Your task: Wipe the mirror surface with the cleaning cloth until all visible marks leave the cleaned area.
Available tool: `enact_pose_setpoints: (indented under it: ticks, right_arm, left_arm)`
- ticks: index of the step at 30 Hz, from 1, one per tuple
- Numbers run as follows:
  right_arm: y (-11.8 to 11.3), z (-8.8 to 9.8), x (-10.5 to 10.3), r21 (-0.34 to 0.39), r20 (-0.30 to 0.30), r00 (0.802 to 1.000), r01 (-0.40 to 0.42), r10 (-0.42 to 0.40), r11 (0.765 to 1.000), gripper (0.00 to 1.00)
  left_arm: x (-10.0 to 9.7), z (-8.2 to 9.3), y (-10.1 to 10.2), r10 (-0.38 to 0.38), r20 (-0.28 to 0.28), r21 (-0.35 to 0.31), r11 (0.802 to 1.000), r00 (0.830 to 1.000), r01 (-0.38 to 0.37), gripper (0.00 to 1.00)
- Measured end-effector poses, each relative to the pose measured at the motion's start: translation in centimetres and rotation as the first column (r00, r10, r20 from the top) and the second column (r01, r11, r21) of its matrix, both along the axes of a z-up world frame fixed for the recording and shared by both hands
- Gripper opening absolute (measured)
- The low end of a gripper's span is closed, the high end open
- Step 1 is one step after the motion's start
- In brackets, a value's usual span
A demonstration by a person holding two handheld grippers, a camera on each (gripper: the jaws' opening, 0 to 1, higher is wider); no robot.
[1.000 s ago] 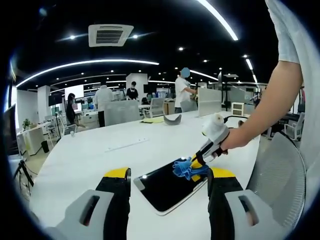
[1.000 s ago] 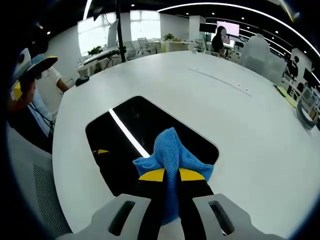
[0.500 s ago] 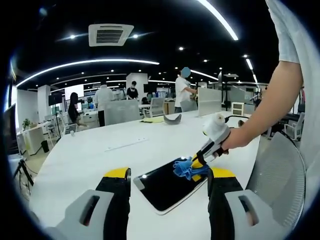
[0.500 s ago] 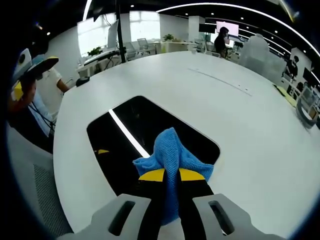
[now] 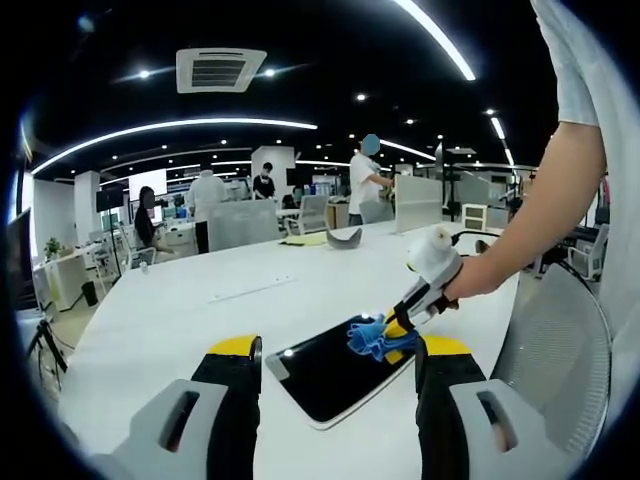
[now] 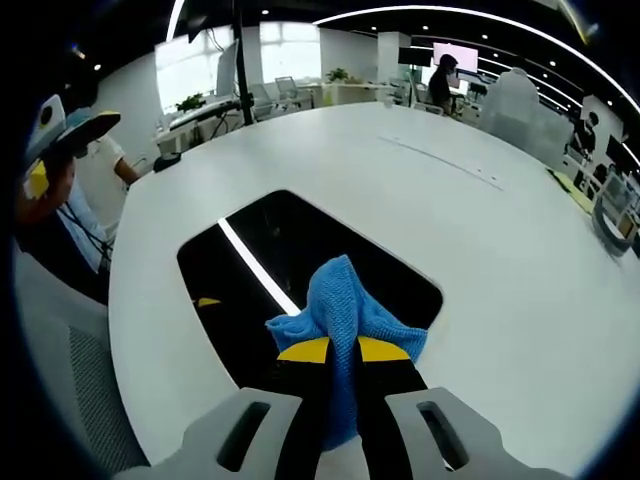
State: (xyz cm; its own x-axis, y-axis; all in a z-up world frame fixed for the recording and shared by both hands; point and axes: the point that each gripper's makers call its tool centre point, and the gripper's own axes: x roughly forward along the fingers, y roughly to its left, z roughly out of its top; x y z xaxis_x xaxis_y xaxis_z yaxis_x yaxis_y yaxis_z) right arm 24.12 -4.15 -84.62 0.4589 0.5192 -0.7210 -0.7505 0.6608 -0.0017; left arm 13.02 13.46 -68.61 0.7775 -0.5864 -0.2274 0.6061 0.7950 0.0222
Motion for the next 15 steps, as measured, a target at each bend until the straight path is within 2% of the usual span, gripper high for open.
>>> enact_pose_setpoints:
  ticks: [15]
  right_arm:
    - [0.01, 0.05, -0.41, -0.002, -0.001, 1.000, -0.002, 0.002, 1.000, 0.04]
  left_arm:
    - [-0.20, -0.03, 0.03, -0.004, 0.000, 0.003, 1.000, 1.000, 0.004, 0.62]
